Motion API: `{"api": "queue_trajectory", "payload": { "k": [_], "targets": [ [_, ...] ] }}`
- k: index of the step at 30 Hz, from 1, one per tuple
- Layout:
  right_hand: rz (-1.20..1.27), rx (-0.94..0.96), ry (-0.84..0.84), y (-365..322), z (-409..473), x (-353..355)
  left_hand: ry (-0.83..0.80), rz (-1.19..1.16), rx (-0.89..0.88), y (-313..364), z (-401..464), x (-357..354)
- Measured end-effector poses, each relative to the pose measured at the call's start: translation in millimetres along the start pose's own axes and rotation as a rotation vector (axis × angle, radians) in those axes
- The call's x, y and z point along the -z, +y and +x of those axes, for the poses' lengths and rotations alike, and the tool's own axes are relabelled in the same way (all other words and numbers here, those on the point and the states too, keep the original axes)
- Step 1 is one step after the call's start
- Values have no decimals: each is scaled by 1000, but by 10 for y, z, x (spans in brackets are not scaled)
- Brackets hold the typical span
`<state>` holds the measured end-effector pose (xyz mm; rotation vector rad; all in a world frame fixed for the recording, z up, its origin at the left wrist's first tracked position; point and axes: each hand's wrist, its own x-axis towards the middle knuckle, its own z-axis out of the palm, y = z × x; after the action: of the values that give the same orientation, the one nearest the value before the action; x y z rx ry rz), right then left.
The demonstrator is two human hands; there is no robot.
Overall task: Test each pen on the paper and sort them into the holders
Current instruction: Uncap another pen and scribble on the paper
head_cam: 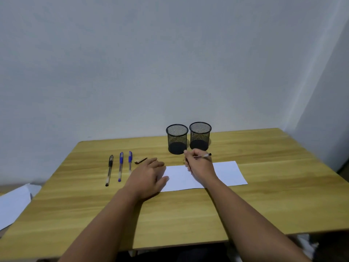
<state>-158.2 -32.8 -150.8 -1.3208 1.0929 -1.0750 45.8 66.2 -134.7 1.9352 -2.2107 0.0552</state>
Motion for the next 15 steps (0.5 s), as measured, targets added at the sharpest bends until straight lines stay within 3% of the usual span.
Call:
{"api": "queue_trajectory", "payload": {
  "k": [15],
  "targets": [
    [-41,81,-21,111,100,-7,164,-242,48,-135,-94,-265]
  ]
}}
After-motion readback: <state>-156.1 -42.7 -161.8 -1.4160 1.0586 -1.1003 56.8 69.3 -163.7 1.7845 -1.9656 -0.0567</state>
